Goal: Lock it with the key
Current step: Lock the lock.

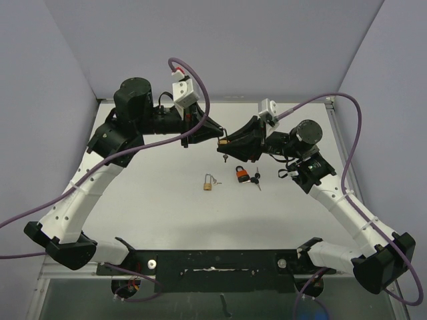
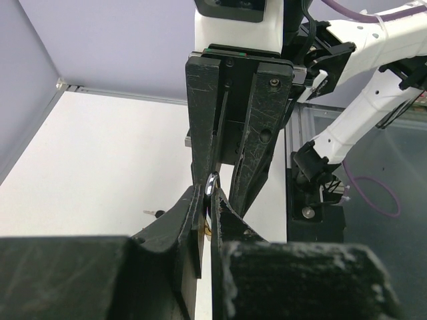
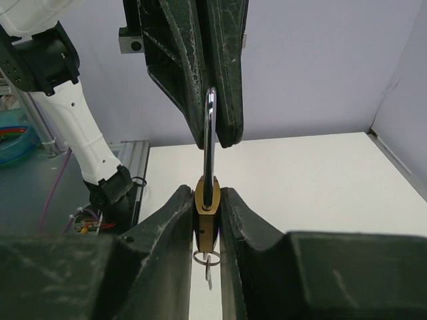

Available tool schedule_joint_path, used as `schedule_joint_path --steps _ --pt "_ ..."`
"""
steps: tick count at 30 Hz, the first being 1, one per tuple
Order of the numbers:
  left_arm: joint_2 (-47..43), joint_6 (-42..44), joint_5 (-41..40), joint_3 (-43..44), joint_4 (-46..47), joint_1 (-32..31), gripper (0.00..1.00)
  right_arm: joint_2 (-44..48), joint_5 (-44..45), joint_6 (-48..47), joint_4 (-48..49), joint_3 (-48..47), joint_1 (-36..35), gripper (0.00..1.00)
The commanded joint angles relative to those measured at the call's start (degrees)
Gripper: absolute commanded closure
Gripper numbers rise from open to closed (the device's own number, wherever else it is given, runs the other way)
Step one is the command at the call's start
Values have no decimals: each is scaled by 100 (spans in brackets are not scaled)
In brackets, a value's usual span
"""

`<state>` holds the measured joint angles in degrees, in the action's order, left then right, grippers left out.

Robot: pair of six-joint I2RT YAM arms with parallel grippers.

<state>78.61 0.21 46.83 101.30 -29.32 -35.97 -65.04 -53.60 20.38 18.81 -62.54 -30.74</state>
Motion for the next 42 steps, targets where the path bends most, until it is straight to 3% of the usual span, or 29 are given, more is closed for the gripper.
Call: schedule_joint_path --steps 1,19,25,31,42 --pt "-18 -19 -103 -238 99 -27 100 231 -17 -19 956 -167 -94 100" --pt "-262 -412 180 -725 269 -37 100 192 473 -433 859 -348 -97 100" --pt "-340 -337 -21 -610 313 -39 100 182 306 -414 766 -343 -102 100" --pt "-415 -630 306 -587 669 -91 100 339 -169 -655 833 -162 -101 100" --pt "-569 -750 403 -568 759 -95 100 520 -182 -1134 578 -100 -99 100"
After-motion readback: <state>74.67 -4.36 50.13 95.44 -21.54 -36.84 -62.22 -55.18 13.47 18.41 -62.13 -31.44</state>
